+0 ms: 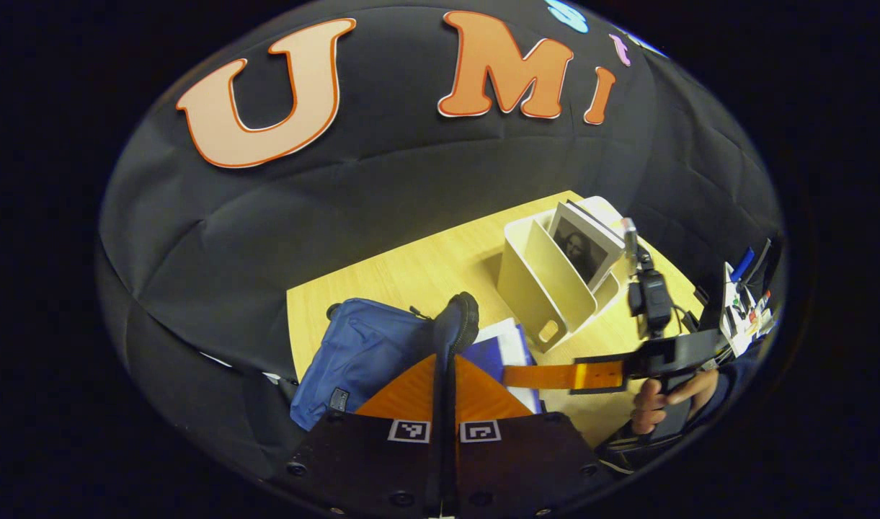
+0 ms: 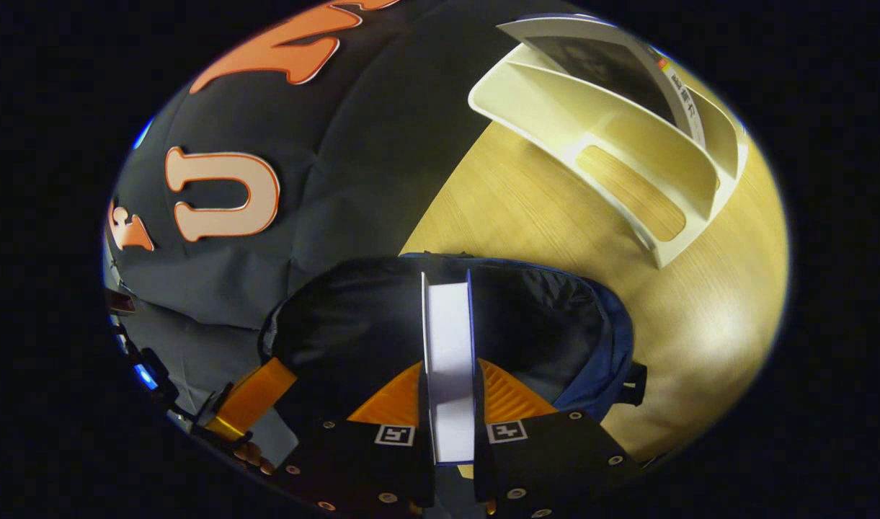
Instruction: Open the schoolbag, grab two books from the bookshelf and put them into the schoolbag.
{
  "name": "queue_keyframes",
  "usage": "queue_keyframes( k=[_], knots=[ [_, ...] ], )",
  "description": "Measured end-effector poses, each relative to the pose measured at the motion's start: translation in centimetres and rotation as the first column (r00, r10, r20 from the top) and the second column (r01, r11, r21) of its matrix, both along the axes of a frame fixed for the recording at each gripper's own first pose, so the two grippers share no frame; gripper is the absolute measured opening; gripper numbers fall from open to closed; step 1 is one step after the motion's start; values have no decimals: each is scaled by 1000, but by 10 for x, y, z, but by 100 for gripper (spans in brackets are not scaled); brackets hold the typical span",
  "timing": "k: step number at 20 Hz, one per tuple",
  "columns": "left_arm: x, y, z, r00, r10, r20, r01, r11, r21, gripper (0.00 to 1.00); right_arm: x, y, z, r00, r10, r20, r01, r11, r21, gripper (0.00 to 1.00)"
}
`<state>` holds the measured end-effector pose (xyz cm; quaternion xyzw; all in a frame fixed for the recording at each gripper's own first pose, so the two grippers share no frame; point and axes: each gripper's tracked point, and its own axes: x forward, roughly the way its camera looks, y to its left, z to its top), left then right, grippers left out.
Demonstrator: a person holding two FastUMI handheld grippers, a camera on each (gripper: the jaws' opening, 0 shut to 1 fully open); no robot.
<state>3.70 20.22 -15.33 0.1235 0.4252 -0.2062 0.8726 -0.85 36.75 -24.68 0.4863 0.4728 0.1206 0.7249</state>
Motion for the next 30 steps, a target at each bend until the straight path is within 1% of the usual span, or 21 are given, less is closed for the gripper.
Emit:
queue_keyframes(
  k=[2, 4, 7, 8, 9, 10, 11, 14, 15, 16, 19, 21, 23, 24, 26, 27, 30],
  knots=[
    [-3, -1, -1, 1000, -6, -1, 6, 1000, -10, 1, 3, 12, -10, 1000, 7, 11, -7, 1000, -2, 22],
    [-6, -5, -5, 1000, -21, -12, 21, 999, -31, 1, 6, 28, -20, 999, 26, 19, -26, 999, -25, 22],
    [-10, -12, -9, 999, -30, -19, 29, 998, -57, 1, 13, 39, -24, 999, 8, 53, -6, 999, -34, 23],
    [-10, -9, -10, 999, -28, -21, 27, 999, -48, 1, 14, 45, -26, 999, 22, 38, -20, 999, -34, 38],
    [-12, -6, -11, 999, -20, -25, 19, 999, -45, 1, 6, 53, -28, 997, 71, 6, -71, 997, -23, 18],
    [-11, -5, -12, 1000, -11, -27, 10, 999, -49, 1, 2, 51, -29, 994, 111, -19, -112, 993, -40, 19],
    [-11, -4, -13, 1000, -3, -29, 2, 999, -50, 1, 1, 50, -26, 991, 130, -24, -132, 990, -59, 38],
    [-11, -4, -14, 999, 7, -34, -9, 998, -59, 1, 4, 28, -24, 988, 156, -15, -156, 979, -132, 83],
    [-12, -4, -15, 999, 8, -32, -10, 998, -62, 1, 6, 19, -21, 987, 158, -3, -157, 977, -146, 86],
    [-13, -4, -17, 999, 12, -41, -14, 998, -54, 1, 11, 8, -21, 988, 153, 2, -150, 973, -174, 91],
    [-13, -7, -19, 999, 16, -42, -18, 998, -66, 1, 18, -22, -6, 989, 142, 48, -127, 962, -243, 93],
    [-14, -7, -21, 999, 20, -47, -23, 997, -68, 1, 23, -47, 7, 984, 157, 86, -123, 943, -310, 93],
    [-13, -8, -22, 999, 20, -47, -23, 997, -67, 1, 26, -62, 20, 973, 194, 123, -137, 919, -370, 94],
    [-14, -9, -23, 999, 18, -47, -21, 998, -66, 1, 25, -71, 24, 967, 222, 127, -153, 900, -409, 94],
    [-14, -10, -23, 999, 15, -48, -18, 998, -60, 1, 29, -91, 36, 953, 259, 158, -153, 858, -490, 97],
    [-14, -9, -24, 999, 13, -49, -16, 998, -58, 1, 32, -102, 42, 947, 276, 166, -150, 834, -530, 96],
    [-15, -11, -25, 998, 14, -53, -17, 998, -60, 1, 44, -139, 65, 940, 291, 179, -124, 778, -616, 97]
  ],
)
